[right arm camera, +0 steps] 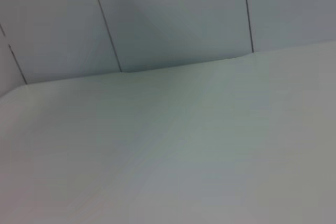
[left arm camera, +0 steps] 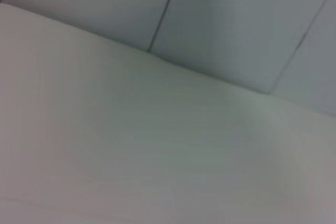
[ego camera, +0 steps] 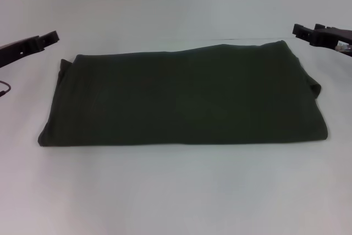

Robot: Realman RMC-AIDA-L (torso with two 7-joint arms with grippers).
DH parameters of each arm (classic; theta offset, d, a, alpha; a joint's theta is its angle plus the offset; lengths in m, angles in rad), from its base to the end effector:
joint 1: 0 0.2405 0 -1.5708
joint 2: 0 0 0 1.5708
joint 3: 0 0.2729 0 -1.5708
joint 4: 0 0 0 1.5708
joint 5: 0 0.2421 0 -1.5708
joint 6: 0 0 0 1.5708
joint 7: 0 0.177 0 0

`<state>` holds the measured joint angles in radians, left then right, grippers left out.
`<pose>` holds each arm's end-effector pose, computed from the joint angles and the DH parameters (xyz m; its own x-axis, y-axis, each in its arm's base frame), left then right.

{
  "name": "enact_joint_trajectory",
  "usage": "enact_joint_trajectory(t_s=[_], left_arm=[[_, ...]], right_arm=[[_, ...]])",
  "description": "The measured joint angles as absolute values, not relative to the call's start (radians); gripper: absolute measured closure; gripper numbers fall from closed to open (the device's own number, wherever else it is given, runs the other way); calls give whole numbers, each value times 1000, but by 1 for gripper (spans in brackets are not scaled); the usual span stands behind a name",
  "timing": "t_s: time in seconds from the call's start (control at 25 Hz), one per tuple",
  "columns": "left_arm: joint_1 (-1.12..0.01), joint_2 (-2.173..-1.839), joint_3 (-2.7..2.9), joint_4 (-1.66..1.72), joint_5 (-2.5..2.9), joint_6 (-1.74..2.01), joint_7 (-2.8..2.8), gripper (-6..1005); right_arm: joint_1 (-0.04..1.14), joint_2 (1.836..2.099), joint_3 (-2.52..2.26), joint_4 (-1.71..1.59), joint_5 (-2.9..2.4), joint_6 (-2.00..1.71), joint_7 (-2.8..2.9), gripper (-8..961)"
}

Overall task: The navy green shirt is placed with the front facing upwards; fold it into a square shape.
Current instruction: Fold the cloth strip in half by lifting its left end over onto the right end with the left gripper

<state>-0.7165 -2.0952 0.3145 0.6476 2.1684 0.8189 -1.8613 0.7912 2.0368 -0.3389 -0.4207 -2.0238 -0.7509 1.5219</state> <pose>-0.3416 0.4983 0.0408 0.3942 0.4794 0.7840 0.9153 -0.1278 -0.3821 0.3200 0.5184 0.0107 0.5608 -0.4367 -0.7034 -0.8277 -0.2737 -0.4899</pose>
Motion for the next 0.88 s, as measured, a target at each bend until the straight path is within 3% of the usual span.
enact_joint_trajectory(t_s=[0.24, 0.4, 0.72, 0.88], left_arm=[[-641, -2097, 314, 730, 2034, 1144, -1836, 335], [-576, -2100, 311, 756, 1925, 1340, -1786, 294], [-495, -2117, 327, 778, 1935, 1438, -1775, 272], [-454, -2130, 367, 822, 1997, 1443, -1781, 269]], right_arm=[[717, 2014, -395, -488, -2027, -955, 1706, 239], [655, 2001, -439, -565, -2034, -1105, 1854, 235], [583, 1939, -522, -596, -2040, -1317, 2038, 237], [571, 1927, -529, -596, -2050, -1352, 2076, 233]])
